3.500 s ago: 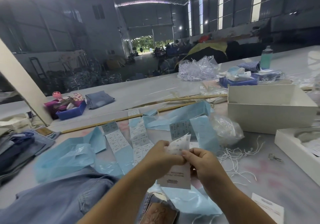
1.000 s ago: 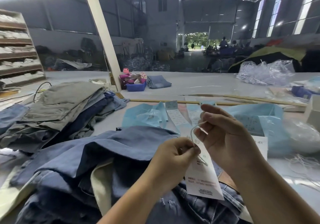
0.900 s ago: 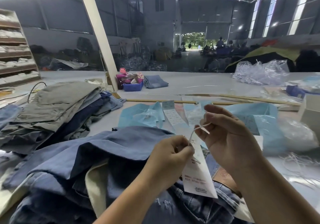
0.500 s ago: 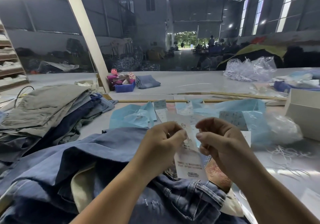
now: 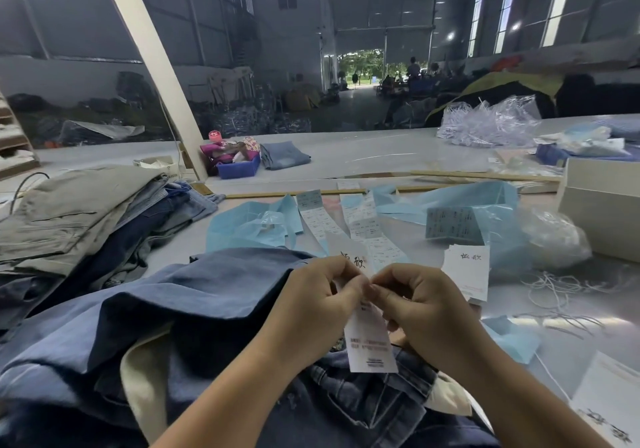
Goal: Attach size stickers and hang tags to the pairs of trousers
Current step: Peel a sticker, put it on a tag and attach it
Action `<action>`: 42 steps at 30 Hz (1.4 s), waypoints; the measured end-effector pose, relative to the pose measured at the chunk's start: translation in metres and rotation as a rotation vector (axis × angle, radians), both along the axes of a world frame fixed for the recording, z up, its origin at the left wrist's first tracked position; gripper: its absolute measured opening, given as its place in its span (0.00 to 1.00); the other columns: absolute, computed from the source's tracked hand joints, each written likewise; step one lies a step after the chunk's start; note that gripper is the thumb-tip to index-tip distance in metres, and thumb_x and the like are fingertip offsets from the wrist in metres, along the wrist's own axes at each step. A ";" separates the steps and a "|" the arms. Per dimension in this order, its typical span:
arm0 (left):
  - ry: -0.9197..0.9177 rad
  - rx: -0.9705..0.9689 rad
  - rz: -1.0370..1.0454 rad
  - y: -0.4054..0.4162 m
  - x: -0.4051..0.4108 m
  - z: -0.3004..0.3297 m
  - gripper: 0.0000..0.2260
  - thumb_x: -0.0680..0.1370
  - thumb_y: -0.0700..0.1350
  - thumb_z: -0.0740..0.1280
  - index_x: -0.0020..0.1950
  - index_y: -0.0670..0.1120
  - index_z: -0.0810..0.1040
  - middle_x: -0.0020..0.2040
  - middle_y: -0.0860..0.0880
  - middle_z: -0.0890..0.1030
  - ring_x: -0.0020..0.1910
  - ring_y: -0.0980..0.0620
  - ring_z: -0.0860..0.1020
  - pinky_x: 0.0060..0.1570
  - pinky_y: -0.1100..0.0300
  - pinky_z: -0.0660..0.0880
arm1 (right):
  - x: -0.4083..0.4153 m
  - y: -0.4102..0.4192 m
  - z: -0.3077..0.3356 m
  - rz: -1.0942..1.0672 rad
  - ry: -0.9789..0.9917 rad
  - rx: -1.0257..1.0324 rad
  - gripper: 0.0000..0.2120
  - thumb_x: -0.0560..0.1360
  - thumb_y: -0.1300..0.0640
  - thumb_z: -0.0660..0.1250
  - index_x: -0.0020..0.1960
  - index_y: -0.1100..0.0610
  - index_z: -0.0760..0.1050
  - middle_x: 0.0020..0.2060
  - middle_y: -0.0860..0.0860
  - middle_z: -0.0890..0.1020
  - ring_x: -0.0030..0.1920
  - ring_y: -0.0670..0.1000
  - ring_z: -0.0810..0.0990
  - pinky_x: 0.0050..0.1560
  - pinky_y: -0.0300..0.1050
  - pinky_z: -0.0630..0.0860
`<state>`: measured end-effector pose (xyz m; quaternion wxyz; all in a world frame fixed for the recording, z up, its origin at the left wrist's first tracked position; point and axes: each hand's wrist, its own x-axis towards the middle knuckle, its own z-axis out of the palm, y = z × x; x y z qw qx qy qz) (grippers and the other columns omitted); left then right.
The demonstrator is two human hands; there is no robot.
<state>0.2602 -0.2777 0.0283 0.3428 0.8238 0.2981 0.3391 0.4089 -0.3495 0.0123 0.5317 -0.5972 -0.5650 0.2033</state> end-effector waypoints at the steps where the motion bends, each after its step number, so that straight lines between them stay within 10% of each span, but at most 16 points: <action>1: -0.012 -0.020 -0.005 -0.001 -0.001 -0.001 0.07 0.79 0.46 0.68 0.50 0.59 0.77 0.41 0.59 0.82 0.38 0.63 0.80 0.37 0.69 0.75 | 0.002 0.000 -0.001 -0.017 0.025 -0.001 0.09 0.76 0.58 0.70 0.38 0.53 0.81 0.31 0.49 0.83 0.29 0.43 0.78 0.31 0.39 0.75; 6: -0.036 -0.251 -0.060 -0.003 0.001 -0.009 0.38 0.79 0.43 0.68 0.75 0.66 0.46 0.46 0.57 0.84 0.44 0.59 0.84 0.37 0.64 0.80 | 0.006 -0.002 0.001 -0.092 0.078 0.020 0.12 0.75 0.52 0.64 0.36 0.57 0.76 0.33 0.52 0.83 0.36 0.52 0.81 0.34 0.48 0.75; 11: -0.054 -0.301 -0.133 -0.005 0.008 -0.012 0.11 0.78 0.41 0.66 0.55 0.55 0.79 0.47 0.49 0.85 0.47 0.50 0.84 0.49 0.44 0.81 | 0.002 -0.002 0.003 -0.105 0.085 0.060 0.13 0.75 0.54 0.64 0.34 0.58 0.76 0.29 0.54 0.81 0.28 0.45 0.77 0.28 0.35 0.72; 42: -0.071 -0.516 -0.394 -0.014 0.019 -0.019 0.23 0.71 0.37 0.61 0.64 0.52 0.77 0.53 0.38 0.83 0.54 0.41 0.82 0.58 0.48 0.78 | 0.025 -0.016 -0.010 -0.132 -0.001 -0.044 0.13 0.66 0.54 0.60 0.34 0.65 0.75 0.31 0.59 0.79 0.32 0.54 0.75 0.33 0.48 0.70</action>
